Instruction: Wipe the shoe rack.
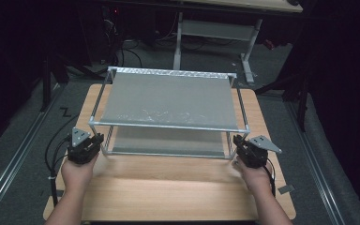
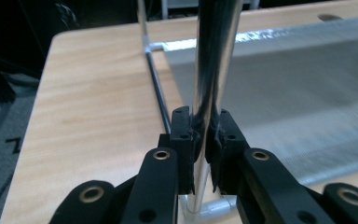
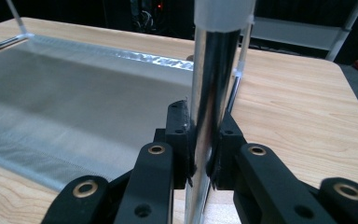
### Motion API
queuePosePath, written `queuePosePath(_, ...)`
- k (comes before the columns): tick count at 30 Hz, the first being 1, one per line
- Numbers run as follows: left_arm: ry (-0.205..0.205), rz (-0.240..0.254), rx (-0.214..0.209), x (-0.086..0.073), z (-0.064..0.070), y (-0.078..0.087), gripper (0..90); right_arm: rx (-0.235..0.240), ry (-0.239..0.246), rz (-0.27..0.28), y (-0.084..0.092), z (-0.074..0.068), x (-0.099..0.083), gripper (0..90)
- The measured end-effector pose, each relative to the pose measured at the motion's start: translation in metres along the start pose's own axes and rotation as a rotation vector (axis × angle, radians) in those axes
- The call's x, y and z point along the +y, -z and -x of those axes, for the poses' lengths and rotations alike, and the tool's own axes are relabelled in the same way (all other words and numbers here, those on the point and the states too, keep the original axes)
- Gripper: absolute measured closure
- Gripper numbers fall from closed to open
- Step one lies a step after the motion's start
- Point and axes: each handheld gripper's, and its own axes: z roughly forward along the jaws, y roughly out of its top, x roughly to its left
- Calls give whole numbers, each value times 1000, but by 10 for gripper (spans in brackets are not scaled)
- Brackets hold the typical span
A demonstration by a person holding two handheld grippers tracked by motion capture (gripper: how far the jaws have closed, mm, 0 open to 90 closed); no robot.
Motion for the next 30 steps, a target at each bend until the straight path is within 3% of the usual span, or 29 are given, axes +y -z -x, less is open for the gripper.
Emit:
queuePosePath(4, -10, 2, -19, -5, 0, 7, 813, 4, 0, -1, -1, 1, 0, 804)
queuePosePath(15, -12, -11, -6, -4, -1, 9, 810, 4, -23, -10, -6, -1, 1, 801)
queuePosePath(20, -12, -25, -12, -7, 0, 18, 811, 14, -21, -21, -1, -4, 0, 800)
queuePosePath(24, -17, -8, -9, -12, 2, 23, 807, 16, -28, -19, 2, -5, -2, 793)
queuePosePath(27, -19, -4, -3, -13, 3, 24, 792, 11, -33, -30, 2, -6, -2, 692)
queuePosePath(30, -15, -9, -6, -16, 5, 29, 648, -9, -53, -53, 6, -5, -4, 553)
